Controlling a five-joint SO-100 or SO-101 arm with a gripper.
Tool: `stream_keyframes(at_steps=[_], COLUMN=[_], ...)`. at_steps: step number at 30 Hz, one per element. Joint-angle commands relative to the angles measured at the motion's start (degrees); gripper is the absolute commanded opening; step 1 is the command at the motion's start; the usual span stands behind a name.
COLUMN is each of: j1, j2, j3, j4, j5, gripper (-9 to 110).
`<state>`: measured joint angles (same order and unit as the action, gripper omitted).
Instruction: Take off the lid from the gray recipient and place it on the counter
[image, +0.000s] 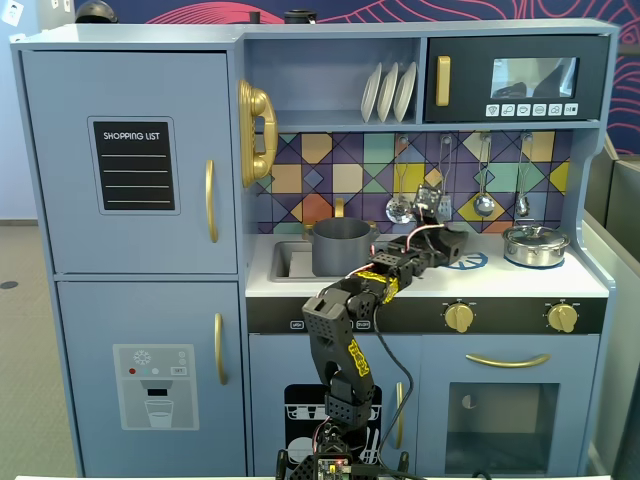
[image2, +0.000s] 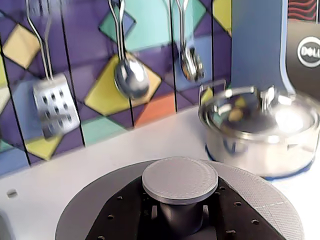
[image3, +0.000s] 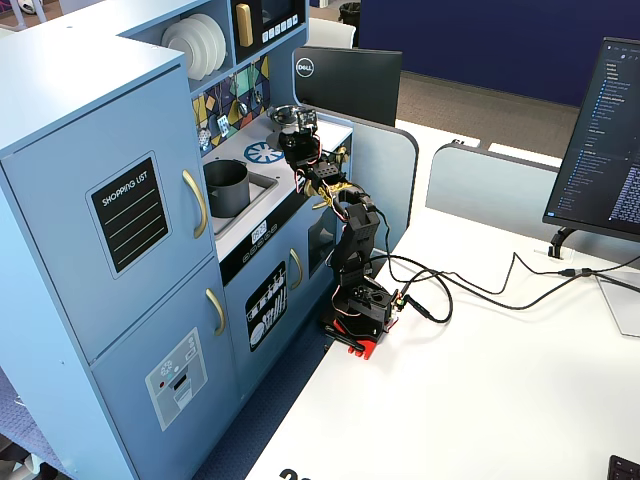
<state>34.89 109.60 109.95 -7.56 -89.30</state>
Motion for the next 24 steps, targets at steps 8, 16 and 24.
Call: stream_keyframes(at_steps=[8, 16, 24], j1=[-1.4, -3.3, -3.6], j2=[-3.8, -5.7, -5.0], j3=[-0.4, 1.1, 5.5], j4=[-4.4, -4.8, -6.7], j5=[-0.2, -1.3, -2.5], gripper=[0, 0, 0])
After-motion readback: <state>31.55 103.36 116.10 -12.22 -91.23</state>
